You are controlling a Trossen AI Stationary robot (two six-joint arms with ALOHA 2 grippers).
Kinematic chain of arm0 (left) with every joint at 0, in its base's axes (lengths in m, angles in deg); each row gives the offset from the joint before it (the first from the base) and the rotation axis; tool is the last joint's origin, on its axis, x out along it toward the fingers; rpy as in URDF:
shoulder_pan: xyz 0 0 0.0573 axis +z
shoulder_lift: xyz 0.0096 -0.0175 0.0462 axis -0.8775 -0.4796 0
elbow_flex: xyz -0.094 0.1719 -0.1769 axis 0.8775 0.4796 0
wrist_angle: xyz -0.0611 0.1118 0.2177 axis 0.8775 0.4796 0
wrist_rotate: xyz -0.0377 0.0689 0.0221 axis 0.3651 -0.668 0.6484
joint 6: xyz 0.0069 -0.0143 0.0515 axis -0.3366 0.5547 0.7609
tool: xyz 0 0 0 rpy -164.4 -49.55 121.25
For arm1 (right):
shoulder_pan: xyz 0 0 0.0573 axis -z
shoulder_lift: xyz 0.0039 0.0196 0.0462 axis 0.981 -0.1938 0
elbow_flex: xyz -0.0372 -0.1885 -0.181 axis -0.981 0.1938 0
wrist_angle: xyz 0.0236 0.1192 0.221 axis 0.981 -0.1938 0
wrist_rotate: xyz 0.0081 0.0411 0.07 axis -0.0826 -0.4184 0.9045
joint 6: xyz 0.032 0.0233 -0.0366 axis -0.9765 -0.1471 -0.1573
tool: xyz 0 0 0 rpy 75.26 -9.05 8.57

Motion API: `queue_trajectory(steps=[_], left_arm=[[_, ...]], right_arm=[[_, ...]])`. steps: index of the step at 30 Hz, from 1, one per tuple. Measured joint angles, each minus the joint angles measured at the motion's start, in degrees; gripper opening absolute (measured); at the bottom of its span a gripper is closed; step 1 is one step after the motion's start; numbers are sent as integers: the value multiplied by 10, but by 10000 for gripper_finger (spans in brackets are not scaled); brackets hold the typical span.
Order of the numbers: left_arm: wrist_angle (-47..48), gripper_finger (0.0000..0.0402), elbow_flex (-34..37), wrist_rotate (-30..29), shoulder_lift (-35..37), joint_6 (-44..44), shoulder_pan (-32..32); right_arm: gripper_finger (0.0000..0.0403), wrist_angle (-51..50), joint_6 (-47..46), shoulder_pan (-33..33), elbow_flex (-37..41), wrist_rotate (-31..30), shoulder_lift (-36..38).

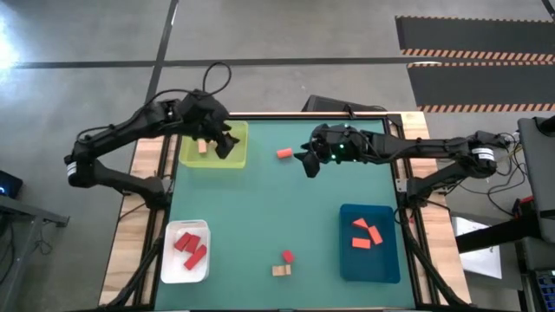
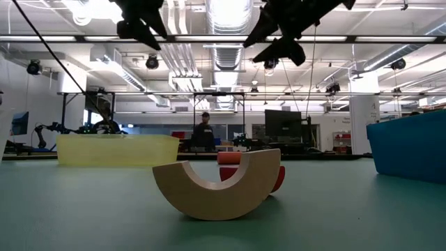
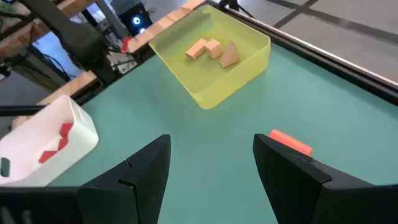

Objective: Sort & place blocks by color
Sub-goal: Put the orange block into the blue bin

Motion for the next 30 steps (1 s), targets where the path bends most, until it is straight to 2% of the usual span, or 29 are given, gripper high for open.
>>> queue_trajectory(steps=[8,18,25,30], left_arm=[[-10,245,0,0,31,-86,-42],[-9,245,0,0,43,-155,-51],[-9,245,0,18,44,-190,-56],[-9,245,0,22,44,-192,-73]], right_arm=[[219,-33,56,39,-42,57,-58],[219,-179,262,81,-177,90,-184],[219,-207,415,109,-238,156,-263],[219,-206,461,132,-262,151,-311]])
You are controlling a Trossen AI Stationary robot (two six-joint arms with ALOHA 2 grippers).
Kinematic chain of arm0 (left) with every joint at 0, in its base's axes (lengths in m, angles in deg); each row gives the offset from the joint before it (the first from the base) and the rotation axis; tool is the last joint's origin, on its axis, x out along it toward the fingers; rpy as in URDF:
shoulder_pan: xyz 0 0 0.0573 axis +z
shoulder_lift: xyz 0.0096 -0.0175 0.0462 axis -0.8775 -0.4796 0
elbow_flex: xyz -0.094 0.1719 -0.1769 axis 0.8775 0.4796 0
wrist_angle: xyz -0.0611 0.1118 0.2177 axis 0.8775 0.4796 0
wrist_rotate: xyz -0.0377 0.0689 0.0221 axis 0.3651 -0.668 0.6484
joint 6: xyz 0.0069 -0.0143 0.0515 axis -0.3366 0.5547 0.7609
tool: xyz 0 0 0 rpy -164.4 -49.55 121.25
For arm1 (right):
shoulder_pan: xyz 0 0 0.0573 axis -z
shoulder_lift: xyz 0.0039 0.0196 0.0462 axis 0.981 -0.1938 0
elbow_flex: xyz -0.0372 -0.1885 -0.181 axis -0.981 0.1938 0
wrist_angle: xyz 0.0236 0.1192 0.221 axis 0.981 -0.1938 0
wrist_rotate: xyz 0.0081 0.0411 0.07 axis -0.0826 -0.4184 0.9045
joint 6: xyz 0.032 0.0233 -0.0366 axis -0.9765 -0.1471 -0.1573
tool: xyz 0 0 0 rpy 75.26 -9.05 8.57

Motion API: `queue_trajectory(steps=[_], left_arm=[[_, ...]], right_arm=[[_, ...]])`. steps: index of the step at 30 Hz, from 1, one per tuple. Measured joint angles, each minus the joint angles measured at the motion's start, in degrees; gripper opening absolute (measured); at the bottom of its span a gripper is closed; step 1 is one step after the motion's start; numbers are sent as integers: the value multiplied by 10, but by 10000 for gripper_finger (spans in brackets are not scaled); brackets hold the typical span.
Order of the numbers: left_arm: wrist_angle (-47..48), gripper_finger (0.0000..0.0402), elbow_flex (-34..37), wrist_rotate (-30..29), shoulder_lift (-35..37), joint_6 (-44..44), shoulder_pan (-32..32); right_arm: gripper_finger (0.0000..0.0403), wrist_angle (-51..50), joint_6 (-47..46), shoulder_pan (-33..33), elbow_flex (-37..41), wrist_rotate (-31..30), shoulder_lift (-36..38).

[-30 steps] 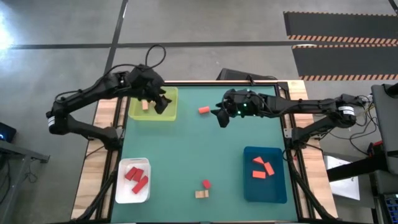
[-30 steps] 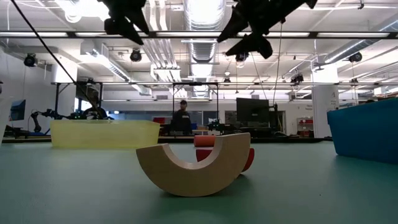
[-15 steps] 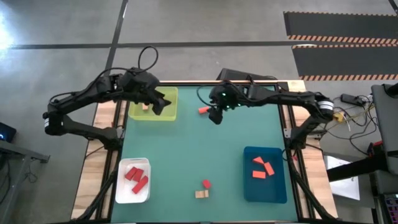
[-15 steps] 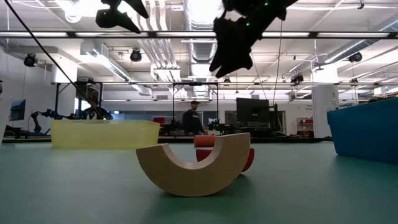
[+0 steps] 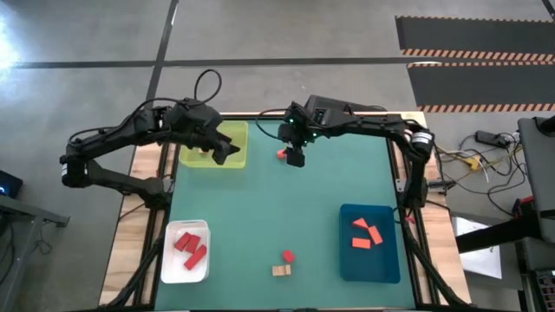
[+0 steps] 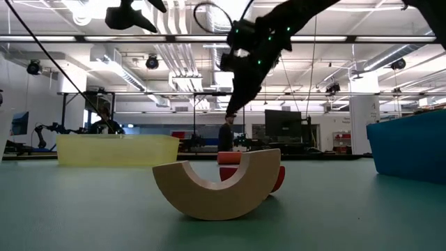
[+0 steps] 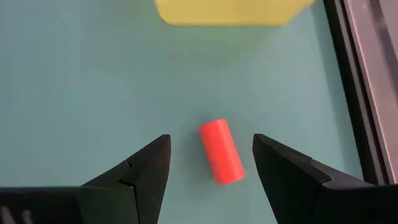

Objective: Sort & place blocks by color
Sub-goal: Put the orange block into the blue bin

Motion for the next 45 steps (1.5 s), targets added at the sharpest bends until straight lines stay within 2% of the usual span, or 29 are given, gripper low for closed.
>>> queue_trajectory(steps=[10,16,22,26,32,41,45], left_arm=[[0,245,0,1,-1,1,-12],[-1,244,0,1,-2,2,-12],[-1,244,0,1,-9,4,-12],[-1,244,0,0,-15,4,-12],[-1,244,0,-1,-24,6,-12],[-1,244,0,0,-30,6,-12],[-1,244,0,-1,-30,6,-12]], right_arm=[[219,1,36,23,-10,0,-59],[219,4,22,26,-10,-2,-94],[219,2,2,26,-15,-68,-131],[219,4,4,26,-19,-71,-137],[219,10,18,25,-19,-15,-137],[217,31,11,25,-16,6,-137],[198,30,6,25,-8,35,-149]])
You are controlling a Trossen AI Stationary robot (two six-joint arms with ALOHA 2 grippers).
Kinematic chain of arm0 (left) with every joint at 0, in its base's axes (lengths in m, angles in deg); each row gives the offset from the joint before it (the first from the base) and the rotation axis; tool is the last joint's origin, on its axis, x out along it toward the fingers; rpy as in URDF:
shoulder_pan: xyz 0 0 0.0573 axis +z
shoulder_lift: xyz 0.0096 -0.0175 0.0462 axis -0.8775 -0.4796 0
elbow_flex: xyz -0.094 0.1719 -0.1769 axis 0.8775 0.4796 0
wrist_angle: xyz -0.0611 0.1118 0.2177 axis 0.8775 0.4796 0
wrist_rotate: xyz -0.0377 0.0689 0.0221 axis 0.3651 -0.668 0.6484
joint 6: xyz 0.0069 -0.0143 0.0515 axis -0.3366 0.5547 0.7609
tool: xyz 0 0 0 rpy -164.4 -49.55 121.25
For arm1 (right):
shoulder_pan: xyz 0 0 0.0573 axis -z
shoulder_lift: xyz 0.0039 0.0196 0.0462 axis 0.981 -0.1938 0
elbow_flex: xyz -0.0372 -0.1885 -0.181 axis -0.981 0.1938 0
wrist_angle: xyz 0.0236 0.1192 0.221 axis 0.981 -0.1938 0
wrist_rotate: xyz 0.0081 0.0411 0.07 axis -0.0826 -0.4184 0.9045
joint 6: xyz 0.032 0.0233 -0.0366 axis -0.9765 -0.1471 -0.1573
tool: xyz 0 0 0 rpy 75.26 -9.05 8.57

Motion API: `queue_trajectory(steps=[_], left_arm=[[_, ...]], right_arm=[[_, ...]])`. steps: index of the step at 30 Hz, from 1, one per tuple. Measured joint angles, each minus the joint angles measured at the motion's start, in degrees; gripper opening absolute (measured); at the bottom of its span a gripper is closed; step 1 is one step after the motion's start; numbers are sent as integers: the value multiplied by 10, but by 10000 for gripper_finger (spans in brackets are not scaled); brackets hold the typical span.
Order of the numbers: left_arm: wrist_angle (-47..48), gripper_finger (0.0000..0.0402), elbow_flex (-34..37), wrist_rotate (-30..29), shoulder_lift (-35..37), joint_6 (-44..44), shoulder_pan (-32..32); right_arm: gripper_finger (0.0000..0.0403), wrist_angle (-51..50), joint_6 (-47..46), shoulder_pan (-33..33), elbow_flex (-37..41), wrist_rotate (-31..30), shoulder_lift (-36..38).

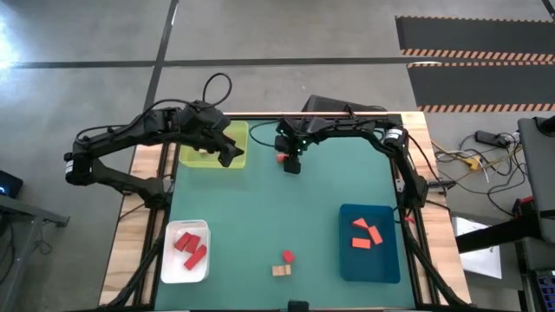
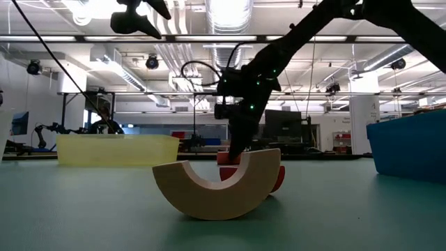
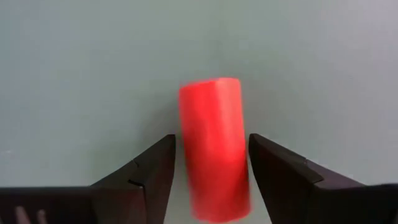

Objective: Sort & place blocks by color
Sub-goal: Put the orange block into the blue bin

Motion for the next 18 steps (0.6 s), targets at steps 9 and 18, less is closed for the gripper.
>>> queue_trajectory(steps=[9,18], left_arm=[[0,244,0,0,0,0,0],[0,244,0,0,0,1,0]], right_arm=[[120,-1,-29,-3,1,20,-8],[120,-34,-83,-6,-18,28,21]])
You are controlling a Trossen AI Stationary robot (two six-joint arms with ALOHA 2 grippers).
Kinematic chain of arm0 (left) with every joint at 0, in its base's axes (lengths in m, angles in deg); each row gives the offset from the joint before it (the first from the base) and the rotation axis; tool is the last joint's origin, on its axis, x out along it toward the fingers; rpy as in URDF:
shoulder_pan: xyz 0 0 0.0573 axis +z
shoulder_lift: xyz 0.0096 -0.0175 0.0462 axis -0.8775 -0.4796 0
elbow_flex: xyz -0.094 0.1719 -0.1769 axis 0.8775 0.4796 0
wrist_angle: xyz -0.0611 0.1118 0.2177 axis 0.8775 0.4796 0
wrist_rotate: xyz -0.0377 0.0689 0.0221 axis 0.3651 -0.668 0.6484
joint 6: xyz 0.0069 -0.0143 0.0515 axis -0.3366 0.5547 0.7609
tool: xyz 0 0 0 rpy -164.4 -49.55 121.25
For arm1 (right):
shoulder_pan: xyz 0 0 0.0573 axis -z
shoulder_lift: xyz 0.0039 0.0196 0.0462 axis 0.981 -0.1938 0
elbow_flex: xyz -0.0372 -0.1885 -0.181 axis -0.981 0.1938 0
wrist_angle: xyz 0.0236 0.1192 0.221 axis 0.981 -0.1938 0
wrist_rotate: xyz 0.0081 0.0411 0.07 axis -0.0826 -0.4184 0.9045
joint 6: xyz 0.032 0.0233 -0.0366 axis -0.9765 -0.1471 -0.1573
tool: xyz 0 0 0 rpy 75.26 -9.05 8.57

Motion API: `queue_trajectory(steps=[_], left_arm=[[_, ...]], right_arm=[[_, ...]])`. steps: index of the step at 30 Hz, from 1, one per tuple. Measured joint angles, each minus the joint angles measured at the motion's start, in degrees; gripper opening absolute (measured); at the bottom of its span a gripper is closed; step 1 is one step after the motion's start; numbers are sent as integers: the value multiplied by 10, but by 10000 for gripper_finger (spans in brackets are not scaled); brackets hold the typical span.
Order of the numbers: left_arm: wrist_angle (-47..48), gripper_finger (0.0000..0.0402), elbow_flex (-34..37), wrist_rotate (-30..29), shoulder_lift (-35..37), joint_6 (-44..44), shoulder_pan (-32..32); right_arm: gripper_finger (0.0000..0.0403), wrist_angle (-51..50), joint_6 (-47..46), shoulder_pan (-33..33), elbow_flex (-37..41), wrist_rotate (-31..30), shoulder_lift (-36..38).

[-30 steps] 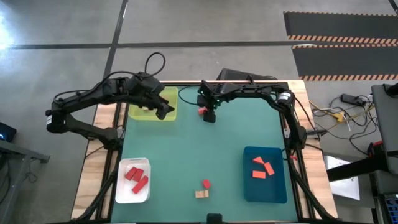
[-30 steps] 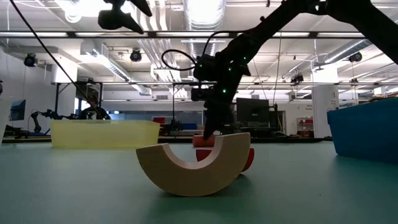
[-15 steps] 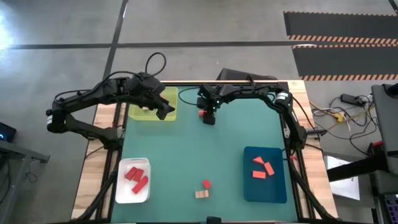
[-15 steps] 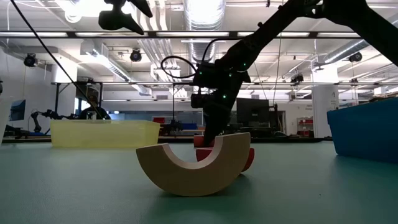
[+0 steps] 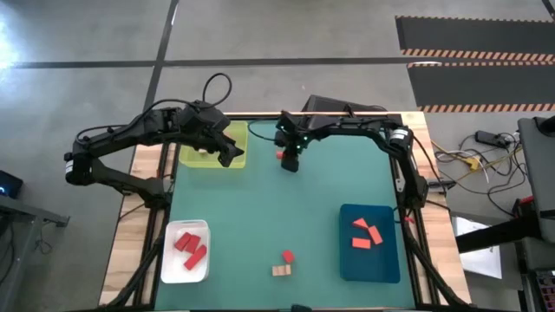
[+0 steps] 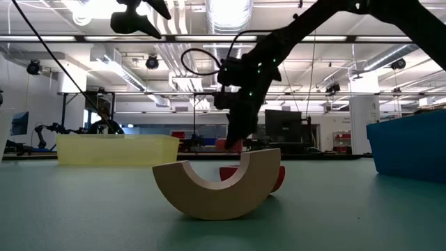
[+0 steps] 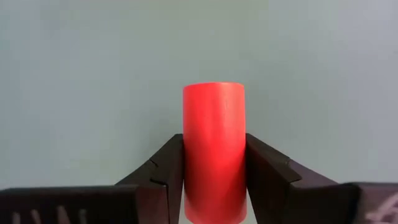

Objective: Sort & place blocks by color
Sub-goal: Put the orange block into the blue bin

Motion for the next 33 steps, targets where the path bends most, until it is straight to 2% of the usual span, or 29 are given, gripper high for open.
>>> queue_trajectory(steps=[6,14,18,23,33], left_arm=[[0,244,0,0,0,3,0],[0,244,0,0,0,15,0],[0,244,0,0,0,26,0],[0,244,0,0,0,30,0],[0,244,0,0,0,34,0]], right_arm=[[121,-41,-85,-10,-7,-1,53],[126,-85,-351,-44,-8,-3,143],[127,-109,-443,-85,-7,-5,180],[127,-126,-547,-151,-7,-36,214],[129,-151,-723,-271,-7,-77,243]])
